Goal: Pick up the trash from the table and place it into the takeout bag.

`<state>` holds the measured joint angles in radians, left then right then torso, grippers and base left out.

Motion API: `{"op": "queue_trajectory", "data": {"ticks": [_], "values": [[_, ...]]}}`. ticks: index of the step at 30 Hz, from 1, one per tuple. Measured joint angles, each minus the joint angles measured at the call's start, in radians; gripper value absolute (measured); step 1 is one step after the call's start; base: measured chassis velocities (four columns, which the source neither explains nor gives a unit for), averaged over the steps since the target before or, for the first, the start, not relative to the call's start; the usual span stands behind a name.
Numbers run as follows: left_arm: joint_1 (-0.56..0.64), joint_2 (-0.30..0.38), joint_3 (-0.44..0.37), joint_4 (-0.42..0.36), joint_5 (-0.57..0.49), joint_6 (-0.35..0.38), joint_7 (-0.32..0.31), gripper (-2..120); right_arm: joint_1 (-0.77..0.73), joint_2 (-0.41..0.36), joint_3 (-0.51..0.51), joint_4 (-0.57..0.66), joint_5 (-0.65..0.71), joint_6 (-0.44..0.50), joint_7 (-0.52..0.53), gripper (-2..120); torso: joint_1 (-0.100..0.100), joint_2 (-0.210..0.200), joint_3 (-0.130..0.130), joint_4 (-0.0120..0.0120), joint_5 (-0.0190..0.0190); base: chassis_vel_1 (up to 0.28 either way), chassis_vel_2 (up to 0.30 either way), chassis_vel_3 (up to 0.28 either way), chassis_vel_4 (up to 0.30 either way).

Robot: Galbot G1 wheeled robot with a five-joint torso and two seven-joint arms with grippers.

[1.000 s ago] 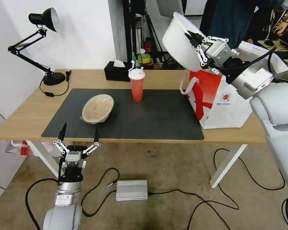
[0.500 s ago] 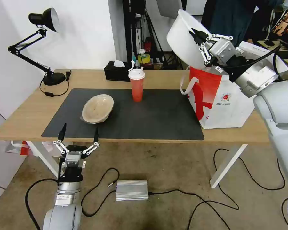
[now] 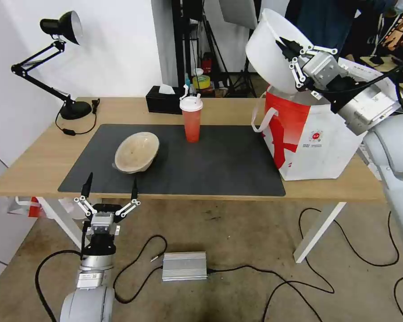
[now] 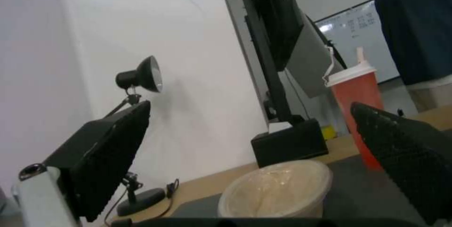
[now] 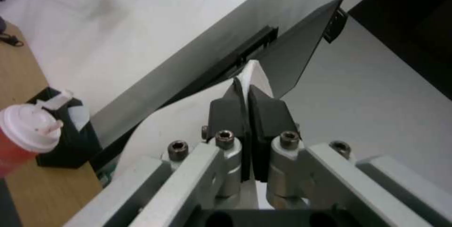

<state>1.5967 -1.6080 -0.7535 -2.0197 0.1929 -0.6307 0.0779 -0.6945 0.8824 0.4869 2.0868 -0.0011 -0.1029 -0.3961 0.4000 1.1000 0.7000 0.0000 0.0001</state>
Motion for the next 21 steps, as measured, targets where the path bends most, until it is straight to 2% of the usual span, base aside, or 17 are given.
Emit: {"op": "queue_trajectory", "data": {"ticks": [21], "values": [[0.008, 0.0, -0.005, -0.005, -0.009, -0.001, -0.002, 100, -0.12, 0.033, 0.058, -0.034, -0.053, 0.052, -0.001, 1, 0.0, 0.0, 0.0, 0.0, 0.0, 0.0, 0.0, 0.0, 0.0]]}}
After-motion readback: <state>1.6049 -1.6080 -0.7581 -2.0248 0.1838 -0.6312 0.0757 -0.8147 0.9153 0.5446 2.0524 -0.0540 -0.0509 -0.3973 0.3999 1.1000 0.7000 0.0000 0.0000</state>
